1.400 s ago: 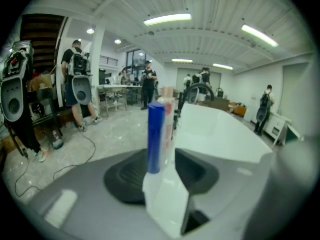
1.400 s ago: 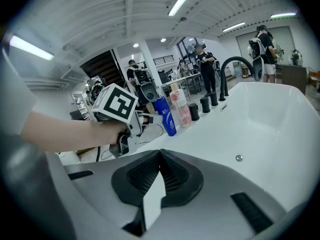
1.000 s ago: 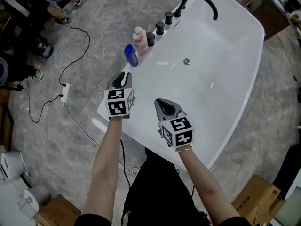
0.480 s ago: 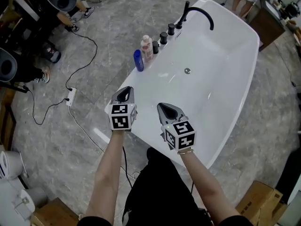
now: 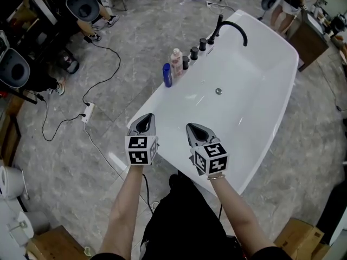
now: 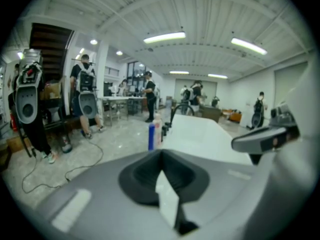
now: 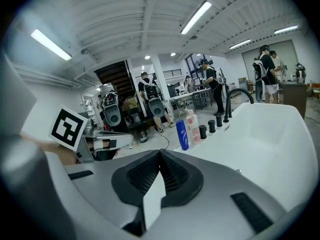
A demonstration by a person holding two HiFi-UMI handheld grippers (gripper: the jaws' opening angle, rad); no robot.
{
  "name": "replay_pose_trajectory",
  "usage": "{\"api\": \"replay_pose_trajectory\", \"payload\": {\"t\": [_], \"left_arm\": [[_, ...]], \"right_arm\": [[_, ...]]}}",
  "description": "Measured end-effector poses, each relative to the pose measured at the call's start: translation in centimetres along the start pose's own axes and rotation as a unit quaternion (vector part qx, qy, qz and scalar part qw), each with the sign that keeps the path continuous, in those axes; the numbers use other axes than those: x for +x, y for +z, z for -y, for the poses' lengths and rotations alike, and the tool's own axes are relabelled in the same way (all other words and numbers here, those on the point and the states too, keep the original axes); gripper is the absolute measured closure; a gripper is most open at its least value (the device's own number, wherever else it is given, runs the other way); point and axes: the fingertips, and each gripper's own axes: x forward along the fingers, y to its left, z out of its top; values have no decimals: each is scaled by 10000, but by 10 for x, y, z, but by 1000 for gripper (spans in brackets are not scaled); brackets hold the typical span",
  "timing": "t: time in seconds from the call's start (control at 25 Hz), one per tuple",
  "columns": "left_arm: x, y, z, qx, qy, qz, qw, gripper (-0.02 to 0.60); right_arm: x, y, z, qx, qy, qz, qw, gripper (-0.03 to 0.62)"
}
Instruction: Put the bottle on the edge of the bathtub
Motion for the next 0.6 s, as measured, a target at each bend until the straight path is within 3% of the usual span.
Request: {"api": "replay_pose_trajectory", "payload": {"t": [0.6], "left_arm": [[-78,16,14,-472,176,405,9979,575]], "right_arm": [[-28,16,-22,109,262,345,9990,591]]}}
